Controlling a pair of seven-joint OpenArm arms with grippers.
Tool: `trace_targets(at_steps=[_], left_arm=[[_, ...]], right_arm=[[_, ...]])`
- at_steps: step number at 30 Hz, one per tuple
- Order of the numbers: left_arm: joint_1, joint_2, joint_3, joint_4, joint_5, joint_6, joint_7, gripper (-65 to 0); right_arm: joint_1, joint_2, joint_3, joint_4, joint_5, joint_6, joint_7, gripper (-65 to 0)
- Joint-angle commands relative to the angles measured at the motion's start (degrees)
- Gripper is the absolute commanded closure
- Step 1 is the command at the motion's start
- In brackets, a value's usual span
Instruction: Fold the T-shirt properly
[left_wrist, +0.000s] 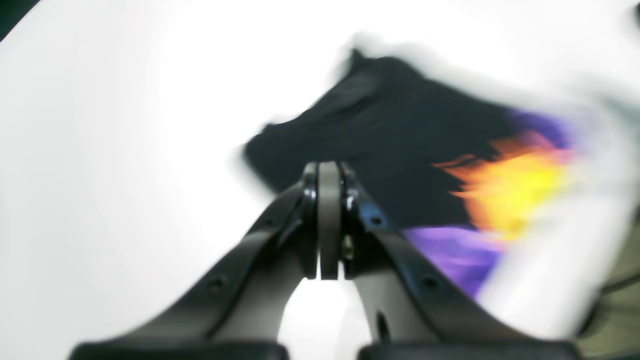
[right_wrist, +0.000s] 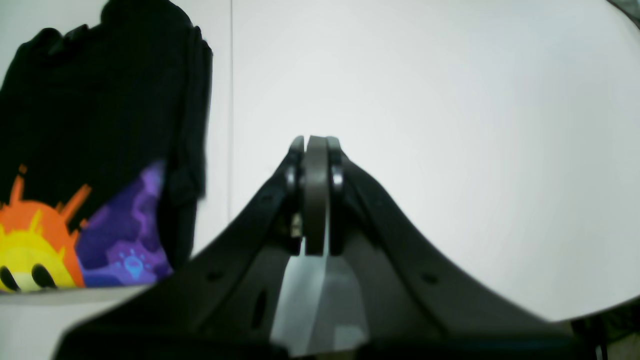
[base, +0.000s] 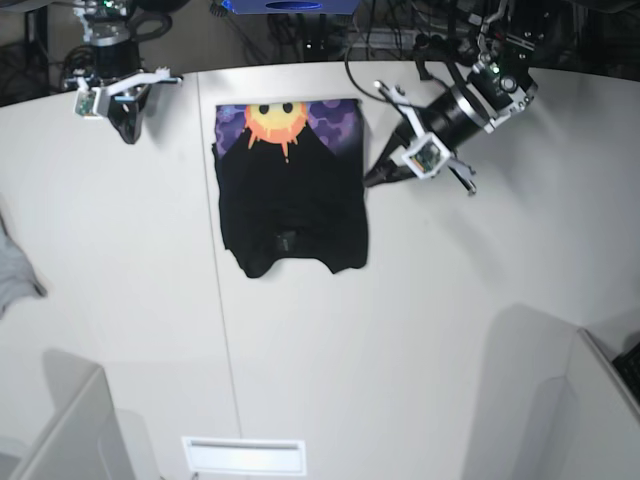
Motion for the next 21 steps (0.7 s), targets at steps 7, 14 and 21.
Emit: trace_targets(at_steps=[7,14,21], left_arm=[[12.75,-1.79,-0.27,-4.77,1.63,0.44,-26.27,0.0],[19.08,1.63,-0.44,-21.21,19.39,4.31,-52.90,0.0],[15.82,6.21,-0.79,-49.34,24.66,17.32,-77.08,0.0]], right_arm=[[-7.60,0.21,0.29,-0.65,0.52,0.01,14.98,0.0],[-9.01,-0.76,0.55,-17.88,8.08,0.01,45.57,0.0],[-2.41,-0.32,0.29,-53.58,7.91,0.01,76.47,0.0]])
